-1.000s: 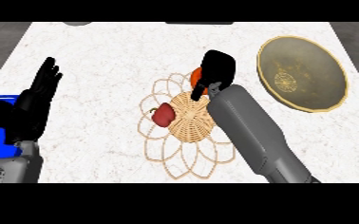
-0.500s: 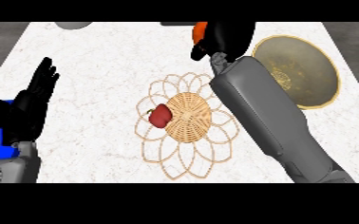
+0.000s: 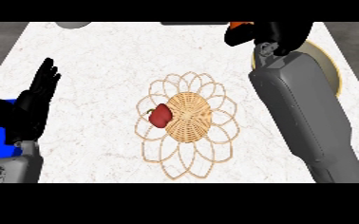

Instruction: Pick the squash from the placemat and place it in the bowl

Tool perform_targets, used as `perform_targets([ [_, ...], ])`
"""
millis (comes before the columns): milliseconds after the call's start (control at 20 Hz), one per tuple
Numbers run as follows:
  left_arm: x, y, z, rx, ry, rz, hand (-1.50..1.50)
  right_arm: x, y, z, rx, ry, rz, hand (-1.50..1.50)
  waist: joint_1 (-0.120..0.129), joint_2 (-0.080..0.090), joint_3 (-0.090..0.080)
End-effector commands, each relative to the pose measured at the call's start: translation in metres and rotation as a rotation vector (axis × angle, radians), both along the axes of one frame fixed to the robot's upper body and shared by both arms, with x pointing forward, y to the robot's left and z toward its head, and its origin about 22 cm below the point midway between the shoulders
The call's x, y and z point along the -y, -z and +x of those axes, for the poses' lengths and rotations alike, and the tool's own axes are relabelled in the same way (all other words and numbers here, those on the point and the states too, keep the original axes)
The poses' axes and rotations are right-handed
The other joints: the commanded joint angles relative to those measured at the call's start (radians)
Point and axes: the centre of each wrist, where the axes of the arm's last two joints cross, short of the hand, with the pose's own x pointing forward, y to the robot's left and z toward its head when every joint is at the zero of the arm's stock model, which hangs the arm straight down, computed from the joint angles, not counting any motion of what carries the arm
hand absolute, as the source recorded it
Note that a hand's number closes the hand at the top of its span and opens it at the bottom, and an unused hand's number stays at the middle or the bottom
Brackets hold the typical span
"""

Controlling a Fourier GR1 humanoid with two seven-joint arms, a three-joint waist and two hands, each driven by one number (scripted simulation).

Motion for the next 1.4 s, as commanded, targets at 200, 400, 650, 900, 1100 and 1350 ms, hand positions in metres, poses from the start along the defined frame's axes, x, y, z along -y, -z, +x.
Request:
perform_targets([
  [200,0.006,0.004,-0.013,0.007,0.009,-0.001,0.0,0.091,0.029,0.004,0.026,0.059,0.123,1.5,0.011,0.004,0.001],
  [400,-0.001,-0.009,0.001,-0.017,0.019,-0.005,0.0,0.116,0.045,0.025,0.033,0.064,0.119,1.5,0.016,0.006,0.0],
  [650,0.014,0.007,0.014,0.032,0.016,-0.003,0.0,0.144,0.072,0.04,0.021,0.071,0.118,1.5,0.015,0.008,0.0],
  [900,0.0,-0.013,0.01,0.028,0.013,0.025,0.0,0.208,0.103,0.042,-0.306,0.2,0.05,1.5,0.027,0.013,0.0],
  [1100,0.006,-0.006,0.014,0.017,0.028,-0.012,0.0,0.218,0.125,0.045,-0.285,0.227,0.277,-1.5,0.027,0.014,0.001],
  [1350,0.006,-0.012,0.01,0.009,0.024,0.003,0.0,0.252,0.134,0.036,-0.288,0.068,0.329,-1.5,0.023,0.01,0.001],
])
